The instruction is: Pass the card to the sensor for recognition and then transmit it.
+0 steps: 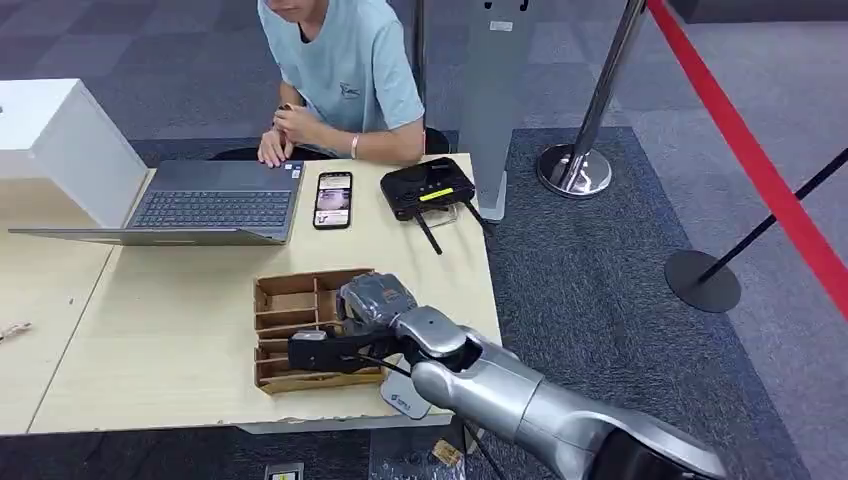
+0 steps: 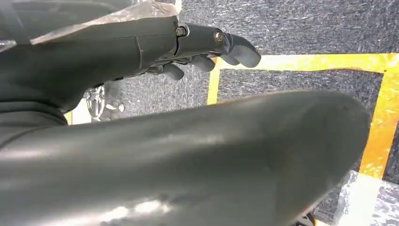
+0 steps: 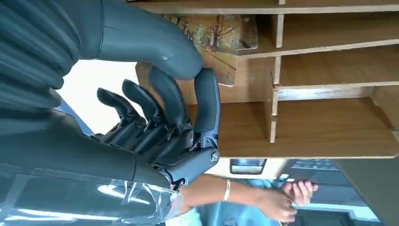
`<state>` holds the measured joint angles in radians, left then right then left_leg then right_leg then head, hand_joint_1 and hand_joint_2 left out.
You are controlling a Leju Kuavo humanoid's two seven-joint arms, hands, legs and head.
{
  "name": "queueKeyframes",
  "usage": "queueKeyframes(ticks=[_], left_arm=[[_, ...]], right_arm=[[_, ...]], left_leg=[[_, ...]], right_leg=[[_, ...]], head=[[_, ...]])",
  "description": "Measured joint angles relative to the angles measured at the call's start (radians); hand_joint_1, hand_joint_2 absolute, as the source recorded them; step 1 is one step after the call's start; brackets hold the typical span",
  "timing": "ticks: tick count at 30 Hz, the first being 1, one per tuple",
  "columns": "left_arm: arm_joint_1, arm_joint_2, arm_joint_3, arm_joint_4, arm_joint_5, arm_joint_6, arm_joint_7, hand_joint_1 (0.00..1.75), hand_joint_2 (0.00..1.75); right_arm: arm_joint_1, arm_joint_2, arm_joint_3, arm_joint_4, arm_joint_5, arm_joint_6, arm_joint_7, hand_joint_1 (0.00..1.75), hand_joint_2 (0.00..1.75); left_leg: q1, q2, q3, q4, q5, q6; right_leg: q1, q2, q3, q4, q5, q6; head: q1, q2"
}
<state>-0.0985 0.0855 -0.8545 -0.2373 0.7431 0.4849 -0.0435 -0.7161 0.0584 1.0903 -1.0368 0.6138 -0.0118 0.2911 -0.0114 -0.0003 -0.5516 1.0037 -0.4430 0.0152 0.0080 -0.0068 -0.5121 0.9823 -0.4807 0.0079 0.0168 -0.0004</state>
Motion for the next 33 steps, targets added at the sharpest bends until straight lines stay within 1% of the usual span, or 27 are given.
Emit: queueKeyframes(ticks=[16,17,18,21,23,24,26,27,28,29,31,32,33], left_arm=[[0.001,0.000,-0.003,0.000,-0.002,0.000,0.005,0.00,0.00],[0.001,0.000,-0.004,0.000,-0.002,0.000,0.001,0.00,0.00],[0.001,0.000,-0.004,0.000,-0.002,0.000,-0.002,0.00,0.00],[0.001,0.000,-0.004,0.000,-0.002,0.000,-0.002,0.00,0.00],[0.001,0.000,-0.004,0.000,-0.002,0.000,-0.002,0.00,0.00],[0.001,0.000,-0.004,0.000,-0.002,0.000,-0.002,0.00,0.00],[0.001,0.000,-0.004,0.000,-0.003,0.000,-0.002,0.00,0.00],[0.001,0.000,-0.004,0.000,-0.003,0.000,0.000,0.00,0.00],[0.001,0.000,-0.004,0.000,-0.003,0.000,0.001,0.00,0.00],[0.001,-0.001,-0.005,0.000,-0.003,0.000,0.001,0.00,0.00],[0.001,-0.001,-0.005,0.000,-0.003,0.000,0.001,0.00,0.00],[0.001,-0.001,-0.005,0.000,-0.003,0.000,0.002,0.00,0.00],[0.001,-0.002,-0.005,0.000,-0.003,0.000,0.002,0.00,0.00]], right_arm=[[-0.016,0.000,-0.001,0.001,0.000,-0.011,0.000,1.75,1.75],[-0.044,0.006,-0.005,0.000,0.000,-0.014,0.000,1.73,1.75],[-0.050,0.009,-0.005,0.000,0.000,-0.013,0.000,1.62,1.75],[-0.055,0.013,-0.005,0.000,0.000,-0.013,0.000,1.54,1.75],[-0.057,0.013,-0.005,0.000,0.000,-0.012,0.000,1.52,1.75],[-0.058,0.013,-0.005,0.000,0.000,-0.012,0.000,1.45,1.75],[-0.059,0.014,-0.005,0.000,0.001,-0.010,0.000,1.40,1.75],[-0.059,0.014,-0.005,0.000,0.002,-0.009,0.000,1.31,1.75],[-0.058,0.014,-0.004,0.000,0.002,-0.008,0.000,1.12,1.75],[-0.058,0.014,-0.003,0.000,0.003,-0.007,0.001,1.08,1.75],[-0.058,0.014,-0.001,0.000,0.003,-0.004,0.001,0.89,1.75],[-0.057,0.014,0.000,0.001,0.003,-0.004,0.001,0.89,1.75],[-0.056,0.014,0.001,0.001,0.003,-0.004,0.000,0.82,1.75]], left_leg=[[0.000,0.000,0.000,0.000,0.000,0.000],[0.000,0.000,0.000,0.000,0.000,0.000],[0.000,0.000,0.000,0.000,0.000,0.000],[0.000,0.000,0.000,0.000,0.000,0.000],[0.000,0.000,0.000,0.000,0.000,0.000],[0.000,0.000,0.000,0.000,0.000,0.000],[0.000,0.000,0.000,0.000,0.000,0.000],[0.000,0.000,0.000,0.000,0.000,0.000],[0.000,0.000,0.000,0.000,0.000,0.000],[0.000,0.000,0.000,0.000,0.000,0.000],[0.000,0.000,0.000,0.000,0.000,0.000],[0.000,0.000,0.000,0.000,0.000,0.000],[0.000,0.000,0.000,0.000,0.000,0.000]], right_leg=[[0.000,0.000,0.000,0.000,0.000,0.000],[0.000,0.000,0.000,0.000,0.000,0.000],[0.000,0.000,0.000,0.000,0.000,0.000],[0.000,0.000,0.000,0.000,0.000,0.000],[0.000,0.000,0.000,0.000,0.000,0.000],[0.000,0.000,0.000,0.000,0.000,0.000],[0.000,0.000,0.000,0.000,0.000,0.000],[0.000,0.000,0.000,0.000,0.000,0.000],[0.000,0.000,0.000,0.000,0.000,0.000],[0.000,0.000,0.000,0.000,0.000,0.000],[0.000,0.000,0.000,0.000,0.000,0.000],[0.000,0.000,0.000,0.000,0.000,0.000],[0.000,0.000,0.000,0.000,0.000,0.000]], head=[[0.000,0.000],[0.000,0.000],[0.000,0.000],[0.000,0.000],[0.000,0.000],[0.000,0.000],[0.000,0.000],[0.000,0.000],[0.000,0.000],[0.000,0.000],[0.000,0.000],[0.000,0.000],[0.000,0.000]])
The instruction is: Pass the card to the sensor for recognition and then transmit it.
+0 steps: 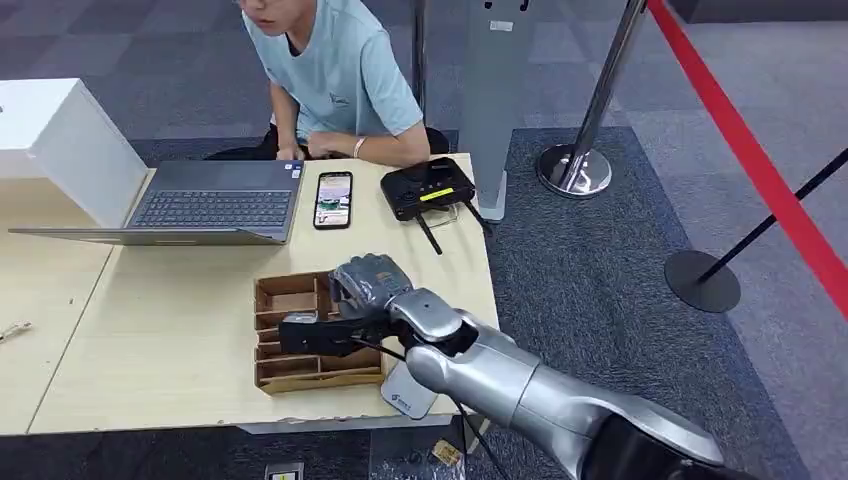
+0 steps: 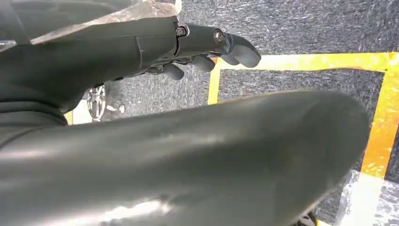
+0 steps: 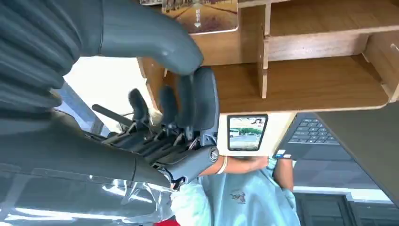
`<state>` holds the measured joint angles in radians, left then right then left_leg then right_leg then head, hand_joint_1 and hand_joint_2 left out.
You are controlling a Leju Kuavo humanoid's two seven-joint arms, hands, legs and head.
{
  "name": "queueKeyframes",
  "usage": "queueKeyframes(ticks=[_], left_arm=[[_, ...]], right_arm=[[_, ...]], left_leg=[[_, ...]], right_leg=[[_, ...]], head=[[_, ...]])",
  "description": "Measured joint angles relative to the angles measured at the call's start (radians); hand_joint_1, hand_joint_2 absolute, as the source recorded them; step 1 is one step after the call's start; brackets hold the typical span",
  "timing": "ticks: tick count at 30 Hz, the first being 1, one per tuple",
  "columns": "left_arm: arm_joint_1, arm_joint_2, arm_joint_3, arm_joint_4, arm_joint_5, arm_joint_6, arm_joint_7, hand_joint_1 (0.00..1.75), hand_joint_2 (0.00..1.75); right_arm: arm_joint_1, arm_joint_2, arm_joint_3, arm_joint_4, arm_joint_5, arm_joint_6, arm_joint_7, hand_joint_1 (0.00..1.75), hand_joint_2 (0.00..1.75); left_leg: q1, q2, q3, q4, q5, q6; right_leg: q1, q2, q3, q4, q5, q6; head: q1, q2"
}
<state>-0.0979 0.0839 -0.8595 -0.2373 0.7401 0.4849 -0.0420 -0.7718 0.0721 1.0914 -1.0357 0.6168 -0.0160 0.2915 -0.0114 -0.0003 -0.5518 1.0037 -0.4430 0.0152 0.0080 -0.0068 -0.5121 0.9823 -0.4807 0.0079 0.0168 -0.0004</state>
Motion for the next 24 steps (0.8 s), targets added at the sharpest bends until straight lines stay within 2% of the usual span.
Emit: queueKeyframes(ticks=[2,3,19,23,24], left_arm=[[0.000,-0.001,0.000,0.000,0.000,0.000,0.003,0.00,0.00],[0.000,-0.001,0.000,0.000,0.000,0.000,0.004,0.00,0.00],[-0.001,-0.004,-0.001,0.000,0.000,0.000,0.008,0.00,0.00],[-0.001,-0.004,-0.001,0.000,0.001,0.000,0.008,0.00,0.00],[-0.001,-0.004,-0.001,0.000,0.002,0.000,0.008,0.00,0.00]], right_arm=[[0.003,0.002,0.002,0.005,0.000,0.002,0.000,0.79,1.75],[0.005,0.004,0.004,0.008,0.000,0.003,0.000,0.68,1.75],[0.023,0.023,0.015,0.068,-0.011,-0.004,-0.019,0.61,1.75],[0.023,0.024,0.015,0.080,-0.011,-0.006,-0.023,0.72,1.75],[0.023,0.025,0.015,0.083,-0.011,-0.006,-0.024,1.15,1.75]], left_leg=[[0.000,0.000,0.000,0.000,0.000,0.000],[0.000,0.000,0.000,0.000,0.000,0.000],[0.000,0.000,0.000,0.000,0.000,0.000],[0.000,0.000,0.000,0.000,0.000,0.000],[0.000,0.000,0.000,0.000,0.000,0.000]], right_leg=[[0.000,0.000,0.000,0.000,0.000,0.000],[0.000,0.000,0.000,0.000,0.000,0.000],[0.000,0.000,0.000,0.000,0.000,0.000],[0.000,0.000,0.000,0.000,0.000,0.000],[0.000,0.000,0.000,0.000,0.000,0.000]], head=[[0.000,0.000],[0.000,0.000],[0.000,0.000],[0.000,0.000],[0.000,0.000]])
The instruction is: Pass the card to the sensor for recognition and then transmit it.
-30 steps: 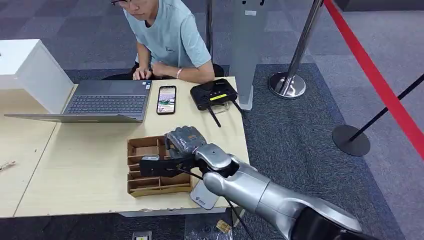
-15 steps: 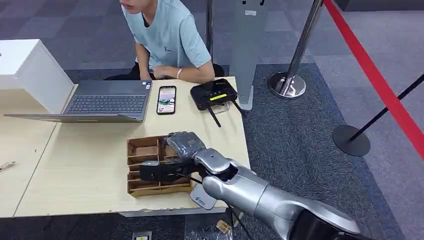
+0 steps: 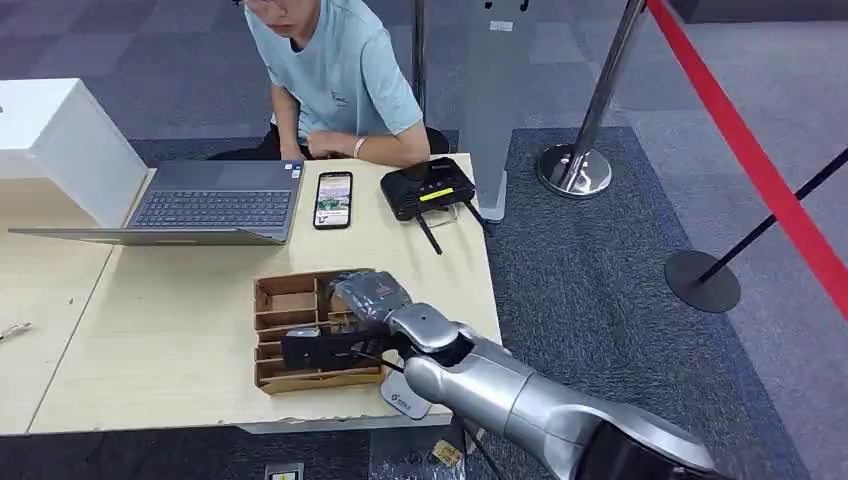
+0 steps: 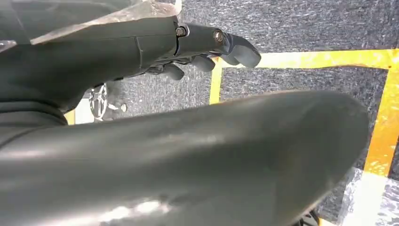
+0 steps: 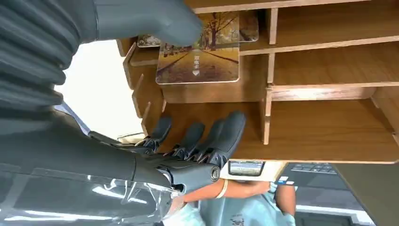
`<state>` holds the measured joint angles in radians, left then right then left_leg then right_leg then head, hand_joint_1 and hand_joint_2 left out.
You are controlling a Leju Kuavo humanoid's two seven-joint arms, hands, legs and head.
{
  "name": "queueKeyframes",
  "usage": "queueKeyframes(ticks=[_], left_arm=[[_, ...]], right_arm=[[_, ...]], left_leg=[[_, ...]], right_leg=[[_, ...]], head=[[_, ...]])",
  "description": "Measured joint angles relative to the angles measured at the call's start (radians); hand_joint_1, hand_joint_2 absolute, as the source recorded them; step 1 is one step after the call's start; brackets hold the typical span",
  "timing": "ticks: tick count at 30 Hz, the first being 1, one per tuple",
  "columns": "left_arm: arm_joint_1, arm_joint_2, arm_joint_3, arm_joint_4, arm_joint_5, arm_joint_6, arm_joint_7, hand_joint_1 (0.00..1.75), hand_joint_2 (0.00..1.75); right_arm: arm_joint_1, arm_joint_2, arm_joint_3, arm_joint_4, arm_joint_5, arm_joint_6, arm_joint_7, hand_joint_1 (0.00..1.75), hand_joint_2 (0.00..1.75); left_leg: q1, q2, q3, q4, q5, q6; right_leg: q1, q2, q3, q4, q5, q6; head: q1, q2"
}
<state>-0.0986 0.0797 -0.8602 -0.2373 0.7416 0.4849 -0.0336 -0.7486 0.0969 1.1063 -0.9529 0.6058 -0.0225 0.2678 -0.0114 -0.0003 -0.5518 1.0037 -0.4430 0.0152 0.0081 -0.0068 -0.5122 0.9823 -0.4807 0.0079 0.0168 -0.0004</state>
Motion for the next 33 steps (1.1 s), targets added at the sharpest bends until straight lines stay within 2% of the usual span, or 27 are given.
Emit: queueKeyframes(ticks=[1,2,3,24,33], left_arm=[[0.000,0.000,0.000,0.000,0.001,0.000,0.000,0.00,0.00],[0.000,0.000,0.000,0.000,0.001,0.000,0.000,0.00,0.00],[0.000,0.000,0.000,0.000,0.001,0.000,0.000,0.00,0.00],[0.000,-0.001,-0.015,0.000,0.002,0.000,0.000,0.00,0.00],[-0.003,-0.001,-0.022,0.000,-0.001,0.000,0.000,0.00,0.00]], right_arm=[[0.000,0.000,0.000,0.002,0.000,0.000,-0.001,1.54,1.75],[0.000,0.000,0.000,0.005,0.000,0.000,-0.001,1.61,1.75],[0.000,0.000,0.000,0.007,0.001,-0.002,-0.002,1.75,1.75],[-0.004,0.005,-0.002,0.014,0.003,-0.023,-0.003,1.75,1.75],[-0.073,0.008,-0.022,-0.002,0.004,-0.029,0.018,1.75,1.75]], left_leg=[[0.000,0.000,0.000,0.000,0.000,0.000],[0.000,0.000,0.000,0.000,0.000,0.000],[0.000,0.000,0.000,0.000,0.000,0.000],[0.000,0.000,0.000,0.000,0.000,0.000],[0.000,0.000,0.000,0.000,0.000,0.000]], right_leg=[[0.000,0.000,0.000,0.000,0.000,0.000],[0.000,0.000,0.000,0.000,0.000,0.000],[0.000,0.000,0.000,0.000,0.000,0.000],[0.000,0.000,0.000,0.000,0.000,0.000],[0.000,0.000,0.000,0.000,0.000,0.000]], head=[[0.000,0.000],[0.000,0.000],[0.000,0.000],[0.000,0.000],[0.000,0.000]])
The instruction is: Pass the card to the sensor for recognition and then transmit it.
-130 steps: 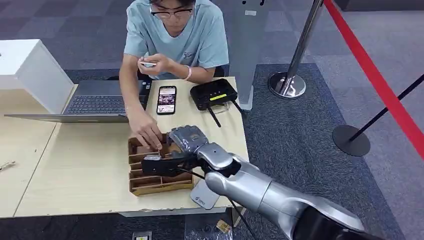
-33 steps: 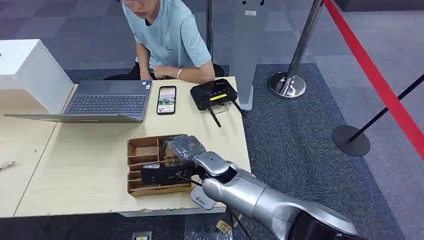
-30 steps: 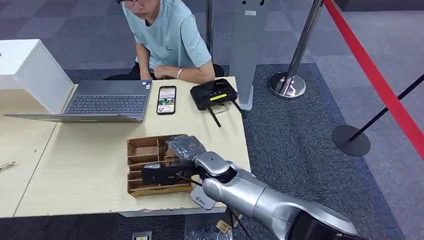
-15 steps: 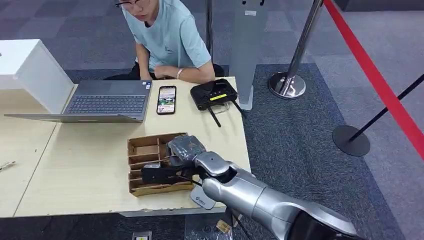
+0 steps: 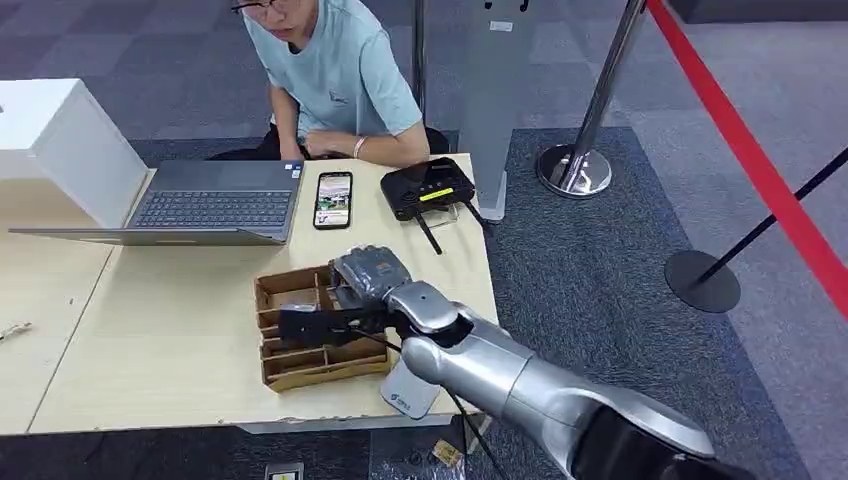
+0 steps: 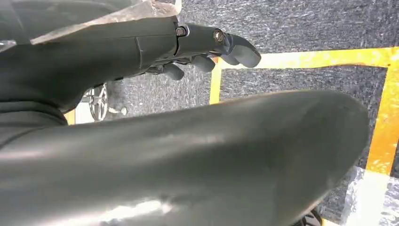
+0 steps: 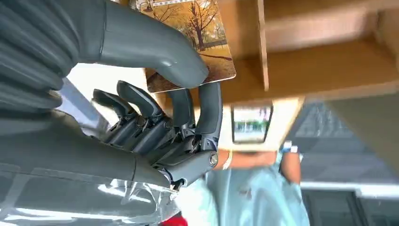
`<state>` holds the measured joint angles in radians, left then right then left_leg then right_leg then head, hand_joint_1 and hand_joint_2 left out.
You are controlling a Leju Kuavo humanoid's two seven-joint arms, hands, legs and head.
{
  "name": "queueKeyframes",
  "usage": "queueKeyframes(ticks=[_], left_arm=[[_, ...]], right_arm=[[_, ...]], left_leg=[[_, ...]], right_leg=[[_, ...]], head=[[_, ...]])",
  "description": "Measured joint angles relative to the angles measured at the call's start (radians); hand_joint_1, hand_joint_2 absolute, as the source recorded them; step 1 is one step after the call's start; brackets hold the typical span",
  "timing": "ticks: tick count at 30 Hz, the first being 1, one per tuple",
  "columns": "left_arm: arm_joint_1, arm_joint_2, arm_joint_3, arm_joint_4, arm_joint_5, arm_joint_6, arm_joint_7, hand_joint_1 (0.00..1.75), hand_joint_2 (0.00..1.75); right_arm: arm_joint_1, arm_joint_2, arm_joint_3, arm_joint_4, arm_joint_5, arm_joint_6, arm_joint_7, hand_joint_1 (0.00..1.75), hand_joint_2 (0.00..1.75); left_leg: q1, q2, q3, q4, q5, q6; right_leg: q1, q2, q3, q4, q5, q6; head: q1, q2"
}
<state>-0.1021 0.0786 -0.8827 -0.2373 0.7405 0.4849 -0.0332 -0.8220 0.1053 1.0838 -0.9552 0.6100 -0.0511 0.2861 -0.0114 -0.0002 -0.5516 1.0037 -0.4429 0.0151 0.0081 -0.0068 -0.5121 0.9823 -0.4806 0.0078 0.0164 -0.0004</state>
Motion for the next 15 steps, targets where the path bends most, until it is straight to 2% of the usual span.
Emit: queueKeyframes(ticks=[15], left_arm=[[-0.013,0.000,-0.013,0.000,-0.021,-0.006,0.016,0.00,0.00]], right_arm=[[-0.097,-0.017,-0.049,-0.007,0.003,-0.014,0.034,1.75,1.75]], left_leg=[[0.000,0.000,0.000,0.000,0.000,0.000]], right_leg=[[0.000,0.000,0.000,0.000,0.000,0.000]], head=[[0.001,0.000]])
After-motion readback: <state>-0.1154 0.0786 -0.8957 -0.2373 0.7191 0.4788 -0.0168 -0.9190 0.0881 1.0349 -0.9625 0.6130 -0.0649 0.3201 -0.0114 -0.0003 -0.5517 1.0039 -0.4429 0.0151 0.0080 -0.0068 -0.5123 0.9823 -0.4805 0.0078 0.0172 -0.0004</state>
